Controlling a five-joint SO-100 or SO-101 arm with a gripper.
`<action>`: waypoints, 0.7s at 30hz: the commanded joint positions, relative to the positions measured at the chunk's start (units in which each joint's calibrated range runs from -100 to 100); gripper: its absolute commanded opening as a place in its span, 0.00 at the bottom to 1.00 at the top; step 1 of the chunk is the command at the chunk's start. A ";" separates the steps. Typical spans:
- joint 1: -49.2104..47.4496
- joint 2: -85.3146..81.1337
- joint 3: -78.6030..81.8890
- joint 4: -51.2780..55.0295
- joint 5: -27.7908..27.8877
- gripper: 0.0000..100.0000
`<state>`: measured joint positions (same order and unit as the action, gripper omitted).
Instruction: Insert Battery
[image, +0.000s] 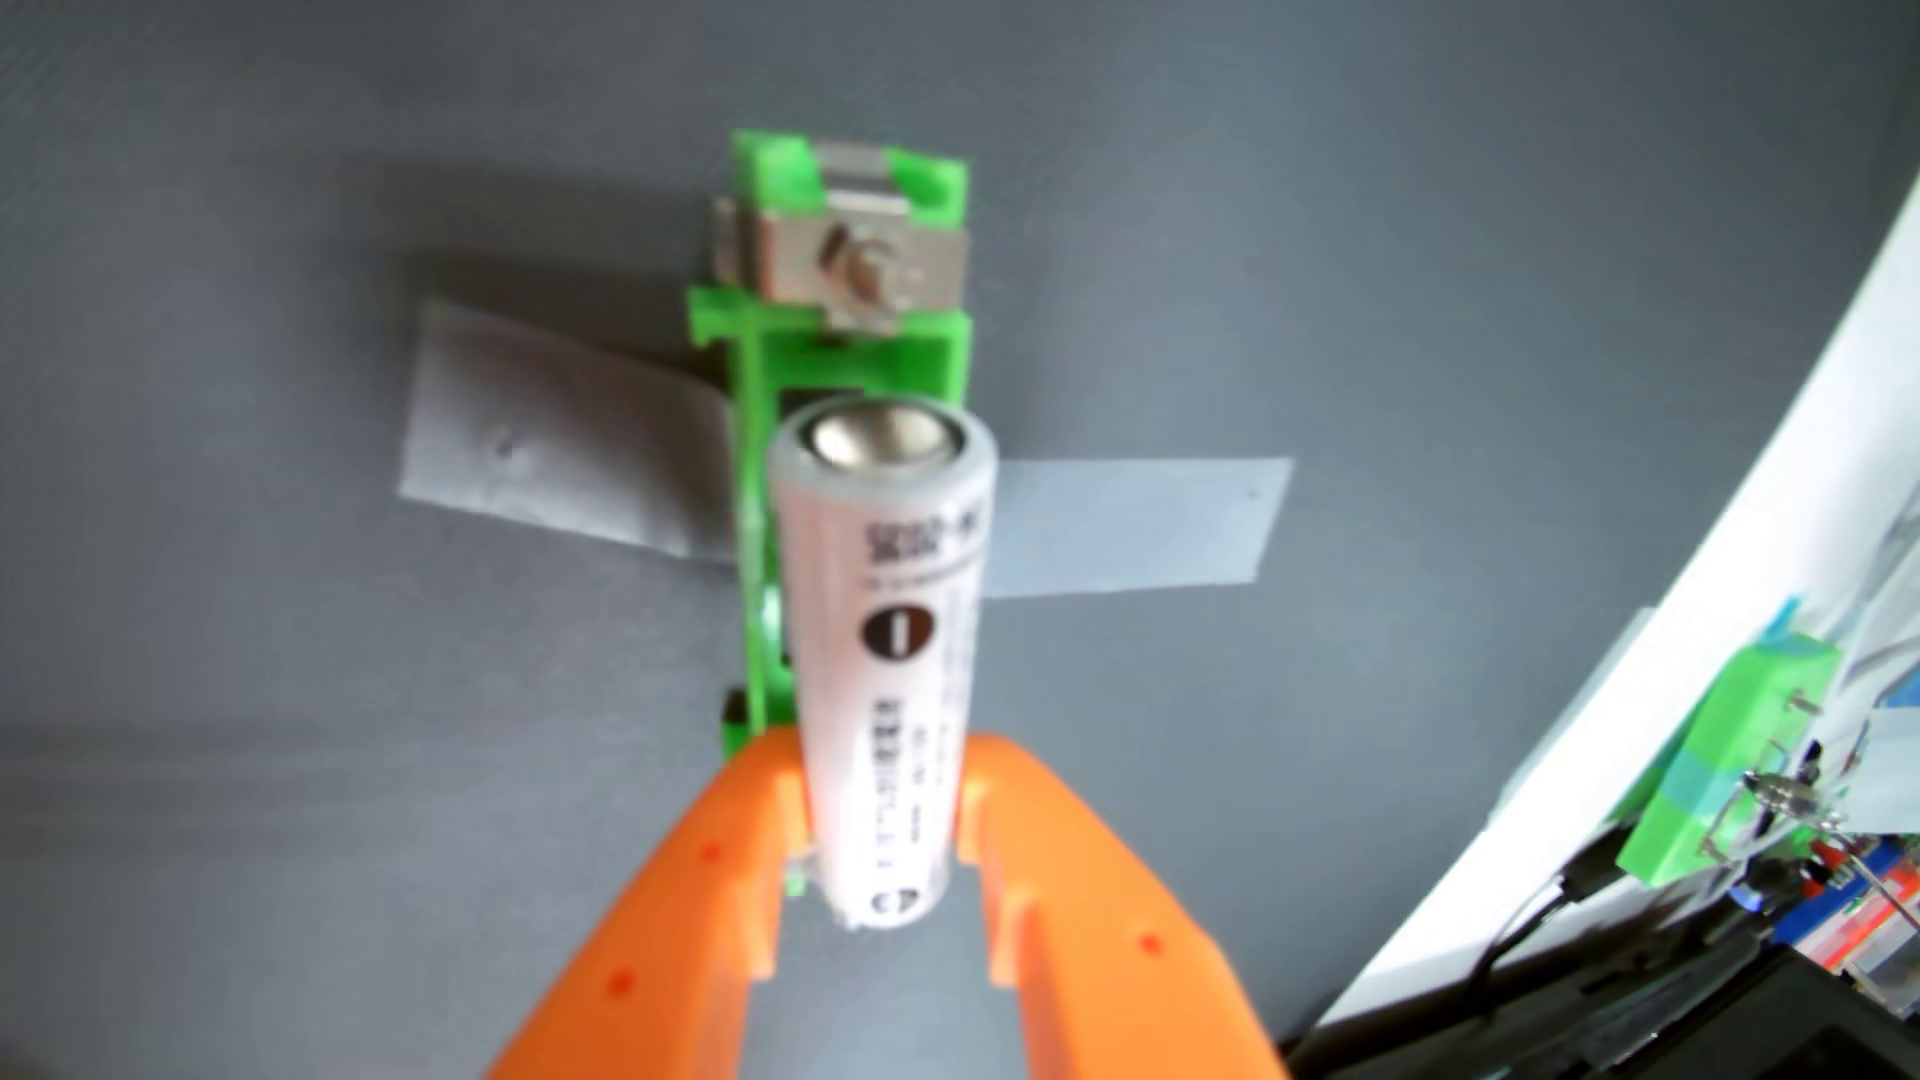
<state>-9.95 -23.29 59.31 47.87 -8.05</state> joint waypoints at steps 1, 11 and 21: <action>0.39 -1.34 0.07 -0.62 0.17 0.01; 0.39 -1.34 0.07 -0.62 -0.04 0.01; 0.51 -1.34 1.79 -3.07 0.06 0.01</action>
<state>-9.79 -23.29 60.58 46.86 -7.99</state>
